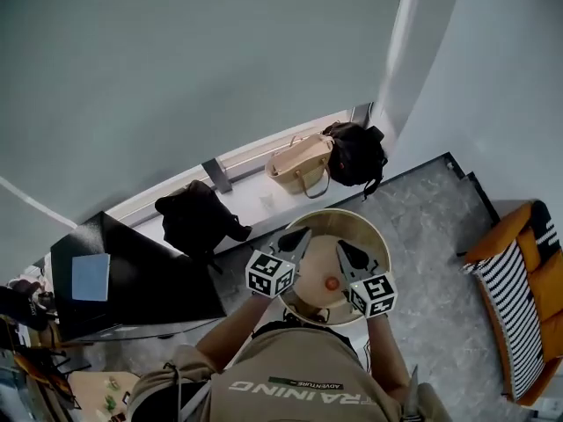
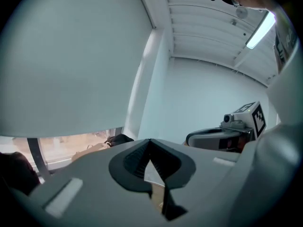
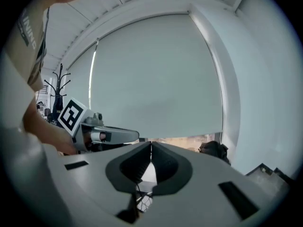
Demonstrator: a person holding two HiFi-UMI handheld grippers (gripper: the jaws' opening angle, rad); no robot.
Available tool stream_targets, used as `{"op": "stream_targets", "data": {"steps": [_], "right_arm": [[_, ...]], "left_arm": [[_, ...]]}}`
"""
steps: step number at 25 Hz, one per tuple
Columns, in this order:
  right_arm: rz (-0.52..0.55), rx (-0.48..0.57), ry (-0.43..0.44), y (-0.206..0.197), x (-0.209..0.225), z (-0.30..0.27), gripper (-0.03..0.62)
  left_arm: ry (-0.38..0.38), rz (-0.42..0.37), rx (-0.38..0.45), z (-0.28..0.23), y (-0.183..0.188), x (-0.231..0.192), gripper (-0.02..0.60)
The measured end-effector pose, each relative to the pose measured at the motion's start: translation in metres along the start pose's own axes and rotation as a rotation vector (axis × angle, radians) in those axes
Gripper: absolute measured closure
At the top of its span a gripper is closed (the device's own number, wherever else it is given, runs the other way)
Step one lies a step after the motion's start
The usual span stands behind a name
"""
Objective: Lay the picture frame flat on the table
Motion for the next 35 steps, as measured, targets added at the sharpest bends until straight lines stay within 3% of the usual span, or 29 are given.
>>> {"op": "stream_targets", "data": {"steps": [4,9,18,27,35], "right_arm": [[0.043,0.077,-0.016,0.036,0.002,0.004,0.586],[0.057,0.101,-0.028,0.043,0.002,0.008,0.588],[0.039,0.092,-0.063,0.034,0.024,0.023,0.588],[0.079,0.111,-0.027,0.052,0.031,0.007,0.588],[0.094,0.080,-0.007,0.045,0.021,0.000,0.588]], "left_arm": [[0.021,-0.076,0.087,0.009,0.040,0.004,0.574],[0.028,-0.107,0.138,0.008,0.061,0.010,0.574],[0.034,-0.104,0.089,-0.004,0.046,0.015,0.574],[0.051,-0.128,0.088,-0.012,0.056,0.003,0.574],[0.042,-0.123,0.043,-0.011,0.040,0.000,0.574]]}}
Point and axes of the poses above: the fingertips, and each gripper's own axes: z backward along the fingers, x to its right, y out of its top, the point moved 1 cm from there along z, backward along the fingers, and after that the axes turned 1 degree about y, right-handed, at the moved point
